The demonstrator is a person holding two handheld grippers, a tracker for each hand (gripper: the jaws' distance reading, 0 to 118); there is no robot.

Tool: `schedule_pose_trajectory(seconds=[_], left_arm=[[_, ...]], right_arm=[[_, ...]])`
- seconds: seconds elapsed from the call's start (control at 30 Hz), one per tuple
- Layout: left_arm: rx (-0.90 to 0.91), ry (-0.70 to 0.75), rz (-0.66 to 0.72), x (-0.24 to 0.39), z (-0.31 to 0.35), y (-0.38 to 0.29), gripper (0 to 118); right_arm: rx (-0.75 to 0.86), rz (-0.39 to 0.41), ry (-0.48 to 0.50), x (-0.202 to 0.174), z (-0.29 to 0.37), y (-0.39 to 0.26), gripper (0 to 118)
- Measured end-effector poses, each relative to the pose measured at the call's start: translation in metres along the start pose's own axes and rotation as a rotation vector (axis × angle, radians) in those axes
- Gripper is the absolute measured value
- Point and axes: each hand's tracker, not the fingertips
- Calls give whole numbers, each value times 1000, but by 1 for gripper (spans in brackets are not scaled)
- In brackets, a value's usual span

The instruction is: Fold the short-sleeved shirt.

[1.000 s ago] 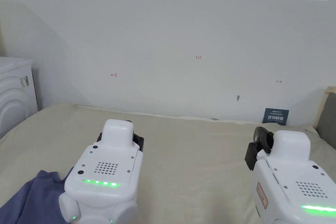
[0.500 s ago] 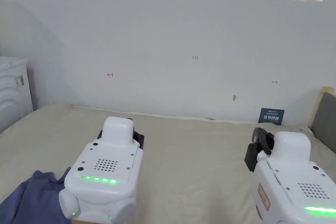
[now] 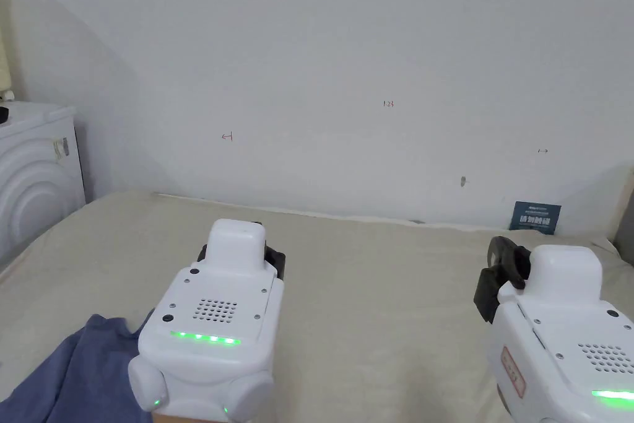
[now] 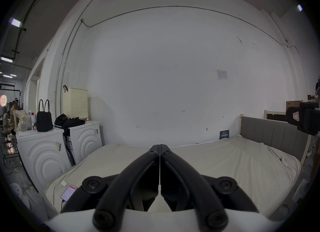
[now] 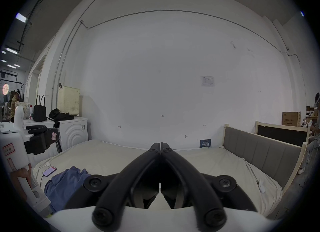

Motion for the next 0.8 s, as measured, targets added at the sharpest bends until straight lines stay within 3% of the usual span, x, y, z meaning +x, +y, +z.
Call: schedule_pose_trajectory(seconds=[0.23,0.37,0.6,0.8], left_arm=[[10,72,21,-37,19,0,0],[11,200,-67,-79,36,-1,0],[1,385,-73,-152,80,3,0],[-40,435,-93,-173,93,-4,0]], right_arm=[[10,30,128,-46,-11,-2,0],[10,-8,245,-85,-18,-4,0],[19,-34,420,-156,-22,-4,0],[24,-55,486,-178,-20,-5,0]])
